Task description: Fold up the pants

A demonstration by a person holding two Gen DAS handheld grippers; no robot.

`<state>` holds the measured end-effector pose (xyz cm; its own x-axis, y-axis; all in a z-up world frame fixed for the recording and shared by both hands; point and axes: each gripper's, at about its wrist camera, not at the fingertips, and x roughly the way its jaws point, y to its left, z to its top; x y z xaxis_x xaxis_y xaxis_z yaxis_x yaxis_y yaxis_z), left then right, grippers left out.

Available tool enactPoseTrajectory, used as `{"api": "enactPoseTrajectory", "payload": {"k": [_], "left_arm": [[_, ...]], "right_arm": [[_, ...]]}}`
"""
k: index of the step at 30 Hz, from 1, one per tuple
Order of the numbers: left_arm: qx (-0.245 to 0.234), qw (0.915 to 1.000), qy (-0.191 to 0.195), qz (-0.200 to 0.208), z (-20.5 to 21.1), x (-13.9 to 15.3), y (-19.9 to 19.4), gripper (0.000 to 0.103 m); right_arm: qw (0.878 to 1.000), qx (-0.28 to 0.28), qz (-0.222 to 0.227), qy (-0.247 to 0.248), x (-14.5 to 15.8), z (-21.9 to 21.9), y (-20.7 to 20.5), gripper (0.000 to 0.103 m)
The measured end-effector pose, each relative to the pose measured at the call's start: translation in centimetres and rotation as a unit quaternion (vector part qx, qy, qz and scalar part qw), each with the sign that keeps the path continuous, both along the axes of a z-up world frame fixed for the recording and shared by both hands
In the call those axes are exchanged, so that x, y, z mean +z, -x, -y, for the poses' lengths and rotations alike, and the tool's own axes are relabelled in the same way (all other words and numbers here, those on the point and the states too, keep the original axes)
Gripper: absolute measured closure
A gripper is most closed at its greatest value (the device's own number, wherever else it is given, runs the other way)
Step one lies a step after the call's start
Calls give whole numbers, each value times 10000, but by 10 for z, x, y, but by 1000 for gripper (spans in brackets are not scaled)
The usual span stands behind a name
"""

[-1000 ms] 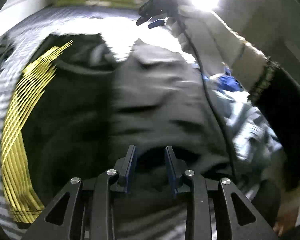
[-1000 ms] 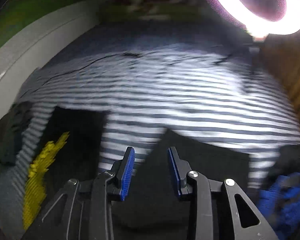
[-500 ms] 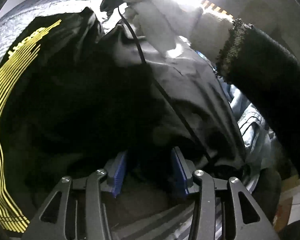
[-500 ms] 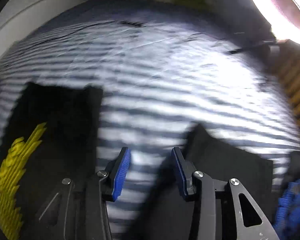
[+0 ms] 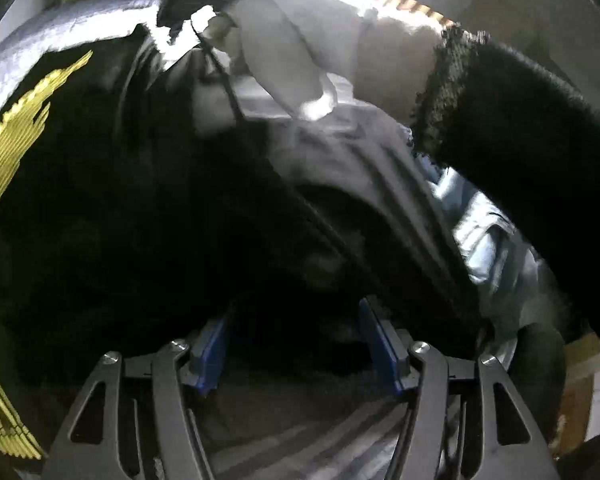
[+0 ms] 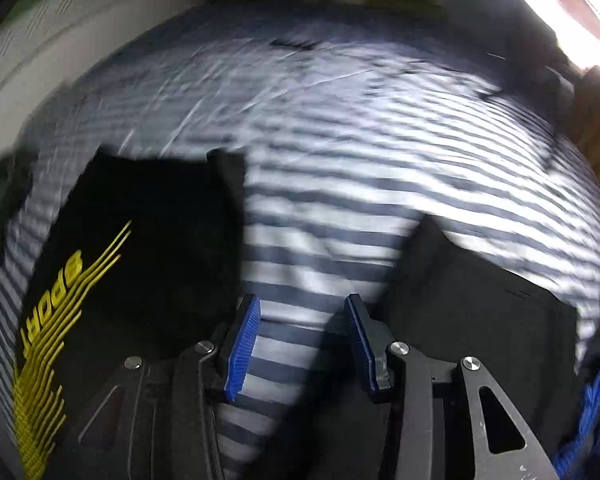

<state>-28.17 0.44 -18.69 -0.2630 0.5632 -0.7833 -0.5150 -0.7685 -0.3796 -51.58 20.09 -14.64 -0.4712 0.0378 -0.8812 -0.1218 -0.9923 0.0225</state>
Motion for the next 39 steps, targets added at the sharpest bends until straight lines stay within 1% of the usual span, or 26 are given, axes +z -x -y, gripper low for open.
{"api": "enactPoseTrajectory", "payload": {"k": [2, 4, 6, 8, 9, 10, 11, 14, 16, 20, 21, 22, 23, 24, 25, 26, 27, 28, 29, 31, 32, 33, 35, 36, 37, 39], "left_arm": [[-201, 9993, -4, -326, -9, 16, -14, 39], [-444, 9973, -69, -580, -18, 30, -29, 39], [-731, 9947, -140, -710, -27, 38, -45, 38], [-945, 9933, -208, -628, -39, 36, -56, 38], [-1016, 9931, -259, -516, -42, 33, -59, 38], [-1079, 9929, -331, -371, -45, 32, -63, 37], [-1120, 9926, -381, -257, -49, 30, -65, 36], [-1092, 9934, -295, -171, -62, 21, -62, 34], [-1061, 9939, -289, -114, -67, 17, -57, 34], [-1079, 9936, -322, 132, -81, 3, -46, 37], [-1094, 9933, -342, 169, -84, 3, -44, 50], [-1151, 9926, -328, 196, -87, 1, -45, 65], [-1192, 9924, -282, 154, -89, 1, -45, 70], [-1214, 9923, -250, 75, -91, 1, -46, 74], [-1252, 9918, -258, 72, -92, 1, -46, 80], [-1256, 9916, -282, 91, -92, 1, -45, 84], [-1229, 9918, -322, 115, -90, 2, -44, 88], [-1217, 9917, -378, 150, -89, 3, -42, 90], [-1206, 9915, -453, 202, -89, 5, -41, 90], [-1206, 9900, -682, 273, -89, 13, -41, 91], [-1279, 9886, -767, 197, -91, 20, -45, 92], [-1361, 9874, -806, 74, -93, 27, -49, 93], [-1490, 9846, -878, -252, -96, 39, -58, 94], [-1497, 9846, -840, -333, -97, 41, -60, 94], [-1487, 9851, -776, -367, -98, 41, -59, 94], [-1440, 9862, -789, -208, -98, 34, -55, 94]], "right_arm": [[9985, -432, -282, 154, 20, -43, -24, 63], [9959, -855, -277, 56, 33, -87, -49, 63], [9936, -1102, -188, 176, 38, -127, -72, 63], [9904, -1356, -30, 270, 35, -164, -102, 62], [9887, -1464, 0, 320, 33, -176, -111, 62], [9858, -1608, 8, 479, 32, -193, -126, 62], [9835, -1701, 5, 613, 30, -204, -132, 62], [9752, -1892, -45, 1147, 23, -224, -142, 59], [9727, -1913, -57, 1312, 19, -228, -140, 59], [9786, -1561, 23, 1339, 16, -213, -125, 56], [9801, -1462, 65, 1344, 16, -206, -119, 55], [9810, -1403, 94, 1334, 16, -202, -117, 55], [9831, -1322, 161, 1256, 13, -195, -108, 55], [9855, -1306, 284, 1049, 8, -188, -101, 55], [9864, -1322, 357, 912, 5, -185, -97, 55], [9869, -1354, 445, 750, -1, -181, -91, 57], [9865, -1409, 468, 697, -4, -179, -89, 75], [9854, -1481, 474, 688, -7, -179, -88, 101], [9846, -1498, 479, 761, -8, -178, -89, 102], [9863, -1449, 192, 765, 4, -178, -95, 102], [9873, -1456, -90, 634, 19, -180, -101, 102], [9866, -1482, -229, 641, 26, -183, -105, 102], [9791, -1743, -591, 867, 43, -202, -118, 102], [9748, -1841, -730, 1027, 46, -209, -122, 102], [9724, -1885, -792, 1128, 46, -215, -126, 102], [9747, -1905, -657, 970, 38, -217, -122, 102]]}}
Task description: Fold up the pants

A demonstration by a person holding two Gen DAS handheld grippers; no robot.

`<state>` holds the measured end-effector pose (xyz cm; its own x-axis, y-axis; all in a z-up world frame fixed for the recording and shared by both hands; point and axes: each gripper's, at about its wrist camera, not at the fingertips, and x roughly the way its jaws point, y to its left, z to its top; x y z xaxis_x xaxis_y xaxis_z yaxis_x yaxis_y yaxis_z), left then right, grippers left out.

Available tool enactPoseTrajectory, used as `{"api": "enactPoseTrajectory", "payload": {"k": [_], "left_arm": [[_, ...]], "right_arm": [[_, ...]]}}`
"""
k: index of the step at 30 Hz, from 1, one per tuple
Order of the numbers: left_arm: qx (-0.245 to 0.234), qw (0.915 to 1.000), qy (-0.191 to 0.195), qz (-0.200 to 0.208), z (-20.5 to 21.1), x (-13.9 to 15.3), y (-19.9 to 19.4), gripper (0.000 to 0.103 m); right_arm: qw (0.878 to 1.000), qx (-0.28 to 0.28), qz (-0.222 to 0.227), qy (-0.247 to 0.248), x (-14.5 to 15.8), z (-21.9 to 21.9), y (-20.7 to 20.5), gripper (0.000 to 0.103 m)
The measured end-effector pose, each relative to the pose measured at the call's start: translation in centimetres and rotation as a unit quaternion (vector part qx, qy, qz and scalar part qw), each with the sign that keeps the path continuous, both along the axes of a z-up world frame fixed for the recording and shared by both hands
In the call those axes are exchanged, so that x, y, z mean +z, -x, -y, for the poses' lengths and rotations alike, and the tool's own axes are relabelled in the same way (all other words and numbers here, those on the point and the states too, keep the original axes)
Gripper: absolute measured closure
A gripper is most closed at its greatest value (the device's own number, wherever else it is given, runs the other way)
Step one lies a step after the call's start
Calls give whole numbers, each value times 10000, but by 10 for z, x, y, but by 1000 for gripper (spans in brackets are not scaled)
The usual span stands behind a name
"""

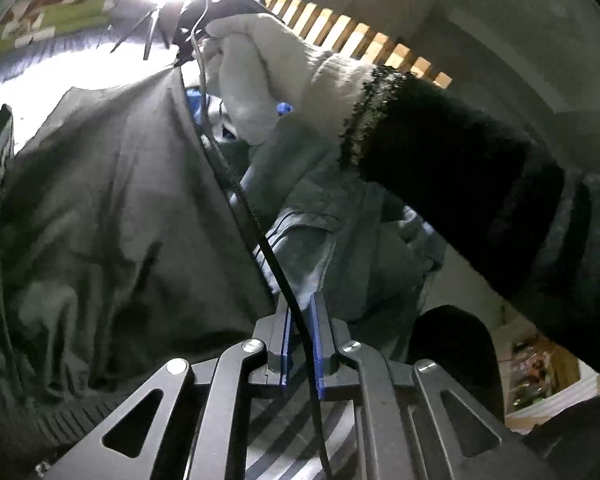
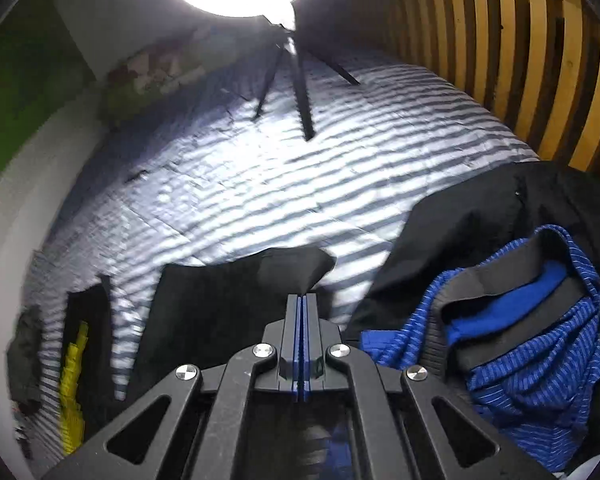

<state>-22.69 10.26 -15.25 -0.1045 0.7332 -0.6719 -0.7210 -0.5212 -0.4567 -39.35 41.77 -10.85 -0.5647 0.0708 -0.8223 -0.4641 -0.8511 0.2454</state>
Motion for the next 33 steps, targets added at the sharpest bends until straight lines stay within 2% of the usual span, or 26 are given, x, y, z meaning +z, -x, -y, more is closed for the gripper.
{"api": "enactPoseTrajectory", "payload": {"k": [2, 4, 6, 10, 15, 19, 24, 27, 29, 30, 32, 33], "left_arm": [[25, 9999, 45, 149, 0, -8, 4, 94], [4, 9998, 94, 150, -1, -12, 4, 94], [-19, 9998, 73, 169, -1, -12, 3, 94], [-19, 9998, 4, 213, 6, -10, 5, 95], [234, 9994, -71, 260, 35, -8, 12, 96], [549, 9974, -257, 392, 64, -6, 20, 97], [802, 9956, -374, 303, 92, 1, 20, 98], [671, 9954, -439, 530, 94, -1, 22, 97], [163, 9972, -317, 662, 79, 0, 18, 90], [123, 9978, -279, 586, 74, 2, 15, 86], [49, 9981, -329, 520, 68, 4, 11, 70], [-1, 9984, -274, 491, 66, 5, 10, 57]], "right_arm": [[9998, -26, 190, -58, -12, 1, 5, 102], [9997, 8, 232, -24, -21, 4, 9, 102], [9987, 63, 487, -161, -32, 10, 16, 102], [9985, -47, 520, -164, -36, 7, 14, 102], [9994, -17, 324, -110, -16, 7, 9, 102], [9996, 97, 200, -187, 4, 20, 14, 102], [9991, 278, 94, -292, 24, 47, 28, 102], [9978, 454, 126, -473, 32, 67, 34, 102], [9974, 597, 139, -367, 35, 73, 32, 101], [9975, 603, 146, -350, 37, 72, 29, 101], [9975, 505, 147, -481, 43, 64, 17, 101], [9974, 495, 148, -498, 45, 58, 11, 101]]}}
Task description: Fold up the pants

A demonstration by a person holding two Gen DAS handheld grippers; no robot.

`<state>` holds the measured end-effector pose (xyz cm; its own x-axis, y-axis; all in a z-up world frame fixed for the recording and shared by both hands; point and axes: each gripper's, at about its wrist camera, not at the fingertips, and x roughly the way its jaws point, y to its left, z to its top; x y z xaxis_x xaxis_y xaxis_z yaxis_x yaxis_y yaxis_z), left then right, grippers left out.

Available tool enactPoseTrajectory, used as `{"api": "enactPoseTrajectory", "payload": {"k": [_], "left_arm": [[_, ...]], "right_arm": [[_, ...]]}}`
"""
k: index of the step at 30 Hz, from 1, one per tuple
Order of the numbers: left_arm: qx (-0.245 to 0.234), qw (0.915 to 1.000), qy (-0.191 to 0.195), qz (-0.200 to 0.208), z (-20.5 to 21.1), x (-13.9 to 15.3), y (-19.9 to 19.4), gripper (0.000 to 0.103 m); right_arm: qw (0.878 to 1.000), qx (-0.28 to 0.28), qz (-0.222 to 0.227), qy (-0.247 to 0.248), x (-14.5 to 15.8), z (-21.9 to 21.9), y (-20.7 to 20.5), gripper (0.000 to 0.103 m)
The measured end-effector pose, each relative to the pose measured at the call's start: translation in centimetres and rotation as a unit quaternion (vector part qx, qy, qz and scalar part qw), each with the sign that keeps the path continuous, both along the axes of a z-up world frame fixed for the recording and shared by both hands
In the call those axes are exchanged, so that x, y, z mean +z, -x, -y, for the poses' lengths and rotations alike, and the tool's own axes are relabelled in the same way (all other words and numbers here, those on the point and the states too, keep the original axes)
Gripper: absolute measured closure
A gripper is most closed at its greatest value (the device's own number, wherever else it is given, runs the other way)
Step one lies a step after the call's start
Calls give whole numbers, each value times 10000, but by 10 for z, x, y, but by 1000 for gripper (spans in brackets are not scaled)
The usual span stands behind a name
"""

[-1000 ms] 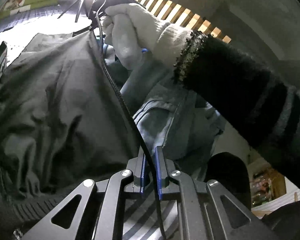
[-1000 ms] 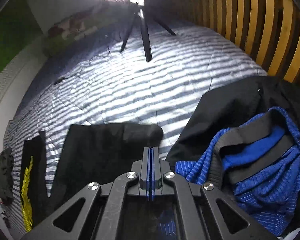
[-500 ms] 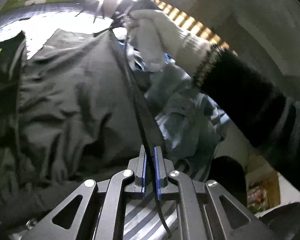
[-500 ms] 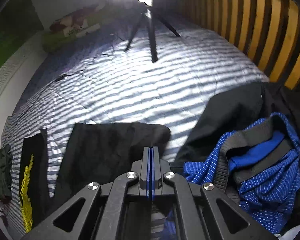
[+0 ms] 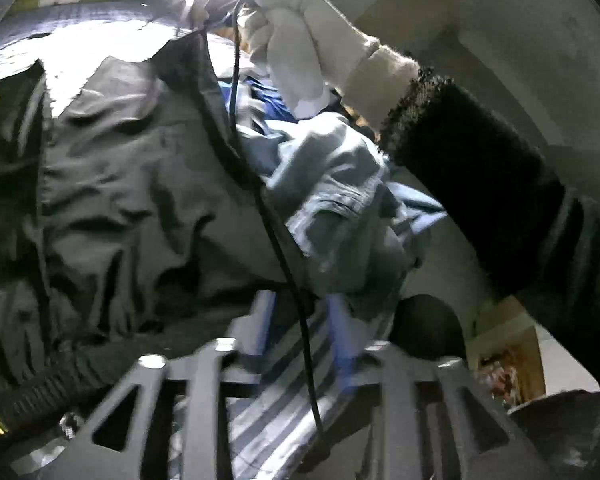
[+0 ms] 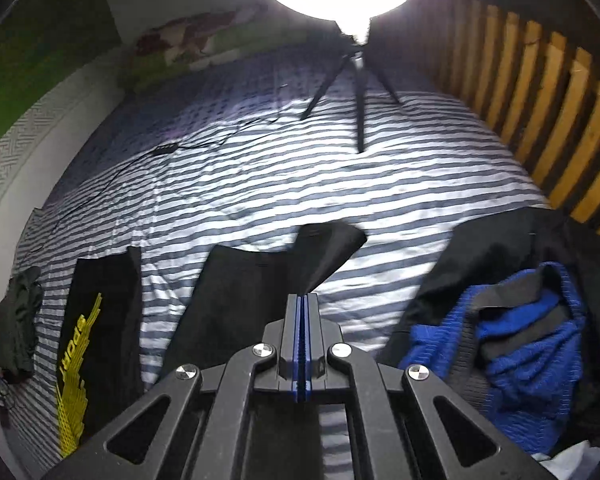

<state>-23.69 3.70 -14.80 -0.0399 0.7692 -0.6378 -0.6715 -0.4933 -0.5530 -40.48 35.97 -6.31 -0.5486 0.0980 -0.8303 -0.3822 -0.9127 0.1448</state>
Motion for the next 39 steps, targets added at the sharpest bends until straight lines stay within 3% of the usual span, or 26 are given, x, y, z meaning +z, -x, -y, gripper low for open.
{"api": "enactPoseTrajectory", "payload": {"k": [2, 4, 5, 9, 12, 15, 18, 21, 23, 24, 27, 28, 33, 37, 39], "left_arm": [[164, 9996, 78, -216, 1, 0, 1, 52], [319, 9991, 154, -233, 2, -4, 6, 52], [412, 9988, 144, -229, 2, -7, 9, 52], [464, 9982, 273, -257, -15, -13, 13, 53], [78, 9980, 438, -454, -41, -16, -1, 52], [-272, 9946, 713, -710, -67, -21, -19, 47], [-167, 9886, 1148, -963, -81, -33, -20, 48], [-63, 9889, 1183, -891, -83, -42, -12, 49], [-89, 9866, 1231, -1067, -84, -45, -12, 57], [-124, 9859, 1245, -1111, -84, -46, -12, 66], [-156, 9904, 1043, -889, -77, -46, -5, 90], [-151, 9920, 958, -811, -73, -45, -1, 92], [2, 9981, 420, -448, -45, -27, 12, 94], [109, 9994, 182, -284, -26, -17, 16, 94], [202, 9995, 101, -209, -16, -15, 20, 95]], "right_arm": [[9999, -109, 6, -83, 10, -20, -15, 100], [9998, -184, 57, 31, 21, -48, -33, 76], [9997, -251, 49, 43, 26, -59, -41, 73], [9978, -611, -227, -140, 62, -112, -98, 73], [9952, -896, -249, -291, 79, -139, -128, 72], [9954, -928, -230, -81, 81, -157, -145, 68], [9978, -647, -104, 138, 65, -152, -142, 62], [9992, -311, 42, 235, 41, -134, -125, 62], [9990, -132, 108, 412, 19, -119, -109, 62], [9986, -84, 145, 496, 10, -113, -102, 62], [9972, 43, 331, 666, -22, -93, -74, 62], [9970, 68, 374, 675, -28, -88, -69, 62], [9943, 30, 518, 927, -61, -81, -40, 62], [9891, -13, 406, 1412, -77, -79, -21, 62], [9890, 45, 435, 1414, -81, -73, -11, 62]]}}
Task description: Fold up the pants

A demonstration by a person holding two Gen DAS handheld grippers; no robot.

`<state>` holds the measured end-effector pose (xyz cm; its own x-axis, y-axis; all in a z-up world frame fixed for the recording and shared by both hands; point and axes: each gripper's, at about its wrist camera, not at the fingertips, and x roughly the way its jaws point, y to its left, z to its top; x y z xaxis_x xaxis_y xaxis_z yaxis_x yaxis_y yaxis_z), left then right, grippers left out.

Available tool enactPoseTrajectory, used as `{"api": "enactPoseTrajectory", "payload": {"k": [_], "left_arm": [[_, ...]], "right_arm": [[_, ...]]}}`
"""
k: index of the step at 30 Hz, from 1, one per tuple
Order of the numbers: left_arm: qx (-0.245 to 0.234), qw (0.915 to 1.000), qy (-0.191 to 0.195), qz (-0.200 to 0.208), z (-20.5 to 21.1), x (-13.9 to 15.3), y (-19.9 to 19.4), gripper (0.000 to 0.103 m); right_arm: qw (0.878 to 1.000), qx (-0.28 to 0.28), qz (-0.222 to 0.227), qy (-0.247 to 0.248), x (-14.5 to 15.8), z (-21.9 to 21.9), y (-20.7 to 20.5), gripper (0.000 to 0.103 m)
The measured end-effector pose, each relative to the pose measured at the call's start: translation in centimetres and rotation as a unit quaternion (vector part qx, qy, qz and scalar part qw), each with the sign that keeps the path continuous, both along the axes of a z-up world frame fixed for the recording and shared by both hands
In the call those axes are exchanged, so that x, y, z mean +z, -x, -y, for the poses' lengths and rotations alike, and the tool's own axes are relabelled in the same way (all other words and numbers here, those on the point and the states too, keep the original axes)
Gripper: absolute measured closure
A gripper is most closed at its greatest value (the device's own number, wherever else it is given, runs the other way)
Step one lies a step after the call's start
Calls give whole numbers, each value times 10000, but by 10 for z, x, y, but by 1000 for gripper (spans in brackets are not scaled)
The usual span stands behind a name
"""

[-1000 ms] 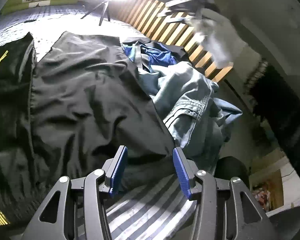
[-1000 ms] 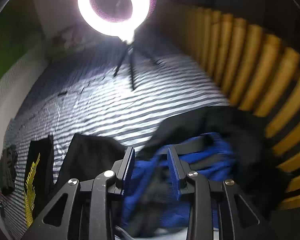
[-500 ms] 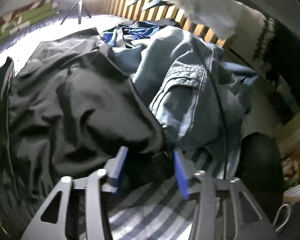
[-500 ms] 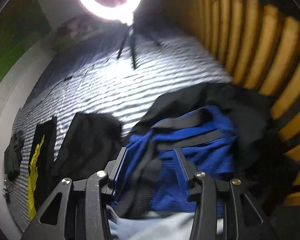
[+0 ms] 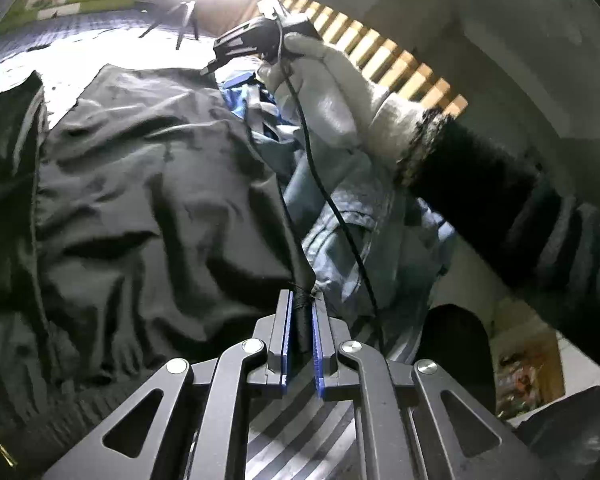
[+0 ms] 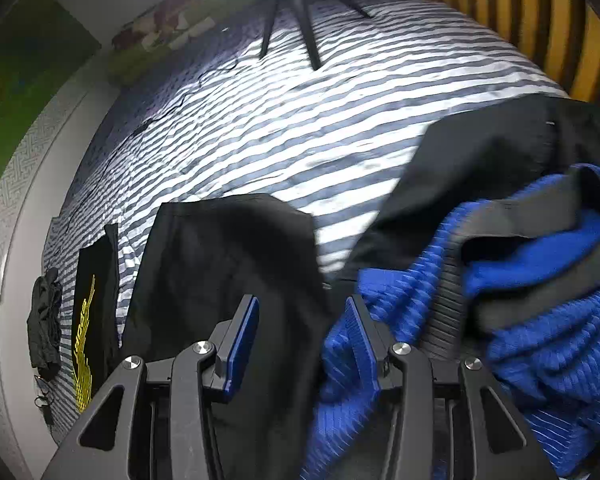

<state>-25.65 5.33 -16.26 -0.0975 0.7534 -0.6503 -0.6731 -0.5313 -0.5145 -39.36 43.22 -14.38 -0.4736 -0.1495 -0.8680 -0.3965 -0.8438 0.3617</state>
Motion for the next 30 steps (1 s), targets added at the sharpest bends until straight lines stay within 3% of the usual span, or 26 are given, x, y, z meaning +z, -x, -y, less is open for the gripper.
{"api": "enactPoseTrajectory", "payload": {"k": [2, 3, 4, 7, 13, 17, 21, 30], "left_arm": [[91, 9999, -45, 58, 9, 1, 2, 95], [134, 9998, -76, 99, 13, 1, 4, 95], [181, 9997, -114, 133, 18, 2, 5, 95], [313, 9992, -187, 141, 34, 7, 4, 95], [844, 9957, -370, 123, 91, 16, 5, 96], [1334, 9900, -425, 183, 144, 11, 6, 96], [1796, 9818, -493, 362, 193, -1, 5, 96], [2439, 9678, -470, 418, 264, -18, 2, 96]], "right_arm": [[9996, 59, 122, -235, -3, 10, 10, 64], [9992, 56, 181, -360, -4, 13, 13, 78], [9983, 71, 280, -503, -6, 18, 17, 99], [9967, -66, 353, -733, -2, 21, 20, 100], [9962, -369, -217, -753, 44, 39, 18, 100], [9917, -166, -557, -1144, 83, 94, 36, 100], [9850, 153, -710, -1568, 104, 156, 63, 100], [9693, 888, -621, -2206, 99, 302, 134, 100]]}}
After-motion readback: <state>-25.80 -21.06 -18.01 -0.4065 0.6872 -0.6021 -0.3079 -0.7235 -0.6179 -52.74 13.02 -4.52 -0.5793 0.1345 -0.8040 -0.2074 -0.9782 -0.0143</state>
